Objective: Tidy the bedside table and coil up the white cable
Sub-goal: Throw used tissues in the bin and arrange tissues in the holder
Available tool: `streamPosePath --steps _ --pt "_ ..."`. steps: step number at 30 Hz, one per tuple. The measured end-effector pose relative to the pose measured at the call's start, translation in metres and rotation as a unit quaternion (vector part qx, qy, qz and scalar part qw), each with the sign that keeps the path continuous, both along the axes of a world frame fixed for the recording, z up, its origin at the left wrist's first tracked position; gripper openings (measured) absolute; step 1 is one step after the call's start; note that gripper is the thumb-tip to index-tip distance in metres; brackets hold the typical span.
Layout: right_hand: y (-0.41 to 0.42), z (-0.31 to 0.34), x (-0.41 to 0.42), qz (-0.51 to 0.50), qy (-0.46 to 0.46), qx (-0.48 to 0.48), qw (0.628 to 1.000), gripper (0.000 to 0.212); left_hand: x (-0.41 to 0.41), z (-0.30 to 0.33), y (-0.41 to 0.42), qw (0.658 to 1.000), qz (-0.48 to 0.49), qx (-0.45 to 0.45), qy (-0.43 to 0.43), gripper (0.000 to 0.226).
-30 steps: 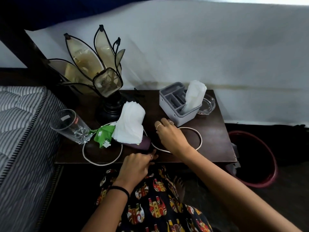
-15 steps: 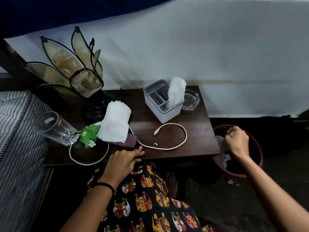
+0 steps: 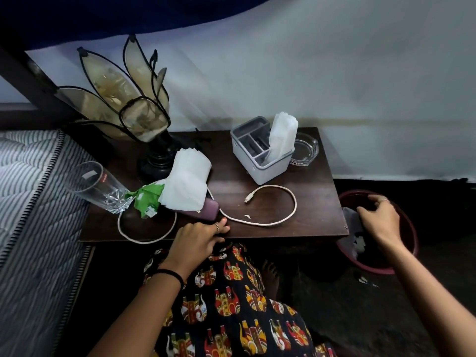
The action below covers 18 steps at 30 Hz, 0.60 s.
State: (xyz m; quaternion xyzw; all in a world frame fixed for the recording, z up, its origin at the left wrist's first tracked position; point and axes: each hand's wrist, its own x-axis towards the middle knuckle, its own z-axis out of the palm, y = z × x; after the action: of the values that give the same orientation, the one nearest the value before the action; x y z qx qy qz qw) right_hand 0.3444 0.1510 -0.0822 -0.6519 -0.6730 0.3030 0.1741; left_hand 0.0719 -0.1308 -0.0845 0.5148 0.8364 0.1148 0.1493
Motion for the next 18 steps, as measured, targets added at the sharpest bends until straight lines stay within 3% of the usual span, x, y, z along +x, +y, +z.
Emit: streamPosePath --steps 6,10,14,18 --pt "-0.068 0.041 -0.076 0.212 0.112 0.127 0.962 0.036 0.002 0.009 0.0 1.0 0.007 -0.02 0.009 0.041" --pt "-0.11 0.061 -0.133 0.332 0.138 0.112 0.926 0.034 -0.001 0.008 -0.002 0.998 -0.012 -0.056 0.023 0.04" --pt "-0.141 0.065 -0.183 0.421 0.097 0.044 0.901 0.045 -0.011 0.009 -0.009 0.994 -0.034 -0.089 0.048 0.04" --pt "-0.173 0.06 -0.218 0.485 0.033 0.048 0.873 0.059 -0.019 0.013 -0.021 0.993 -0.038 -0.103 0.043 0.035"
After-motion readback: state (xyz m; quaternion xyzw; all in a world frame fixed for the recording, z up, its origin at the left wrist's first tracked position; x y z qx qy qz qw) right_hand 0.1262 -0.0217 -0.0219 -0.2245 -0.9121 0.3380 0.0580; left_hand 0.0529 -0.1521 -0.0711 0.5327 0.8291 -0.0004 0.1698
